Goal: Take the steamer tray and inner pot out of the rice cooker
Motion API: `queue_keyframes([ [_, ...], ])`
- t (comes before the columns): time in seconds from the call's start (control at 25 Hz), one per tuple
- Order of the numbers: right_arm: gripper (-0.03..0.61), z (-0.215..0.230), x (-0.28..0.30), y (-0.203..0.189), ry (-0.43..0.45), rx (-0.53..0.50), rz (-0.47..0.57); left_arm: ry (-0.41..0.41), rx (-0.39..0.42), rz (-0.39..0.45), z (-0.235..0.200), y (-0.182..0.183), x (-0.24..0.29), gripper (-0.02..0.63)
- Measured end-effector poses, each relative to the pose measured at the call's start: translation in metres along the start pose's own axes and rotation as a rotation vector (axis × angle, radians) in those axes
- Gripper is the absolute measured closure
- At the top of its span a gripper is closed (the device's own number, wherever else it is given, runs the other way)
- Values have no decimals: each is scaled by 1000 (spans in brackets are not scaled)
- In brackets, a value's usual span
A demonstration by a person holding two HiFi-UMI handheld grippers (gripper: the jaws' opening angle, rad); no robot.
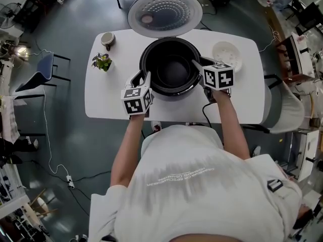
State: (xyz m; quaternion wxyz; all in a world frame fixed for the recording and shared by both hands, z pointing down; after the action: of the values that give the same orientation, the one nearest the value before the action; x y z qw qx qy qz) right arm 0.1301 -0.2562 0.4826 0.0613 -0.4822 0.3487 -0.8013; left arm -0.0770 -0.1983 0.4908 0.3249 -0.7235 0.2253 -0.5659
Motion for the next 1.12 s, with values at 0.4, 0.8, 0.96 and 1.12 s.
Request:
queue_keyframes([
  [0.4,492,-24,-28,31,124,126,155,-82,-259,88,-13,0,-10,518],
  [0.8,503,-37,-58,56,203,126,233,-181,-429,292,-15,22,-40,545],
  [0.96,503,-44,-71,68,218,123,257,-244,-445,411,-17,39,-61,545],
  [1.12,502,-47,-77,79,224,124,280,-318,-471,505,-19,54,-79,545],
])
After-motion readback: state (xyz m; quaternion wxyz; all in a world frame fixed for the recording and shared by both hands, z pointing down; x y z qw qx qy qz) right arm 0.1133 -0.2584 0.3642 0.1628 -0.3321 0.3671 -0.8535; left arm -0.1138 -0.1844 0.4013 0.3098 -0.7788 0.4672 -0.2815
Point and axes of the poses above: the fingertips, and each gripper's own axes: x forward along the fingers, z to its right, y out of its top, the point moved 1 cm from there along -x, backward along the fingers, and after that the axes turned 11 degrees about -z, right-handed, at the moved point
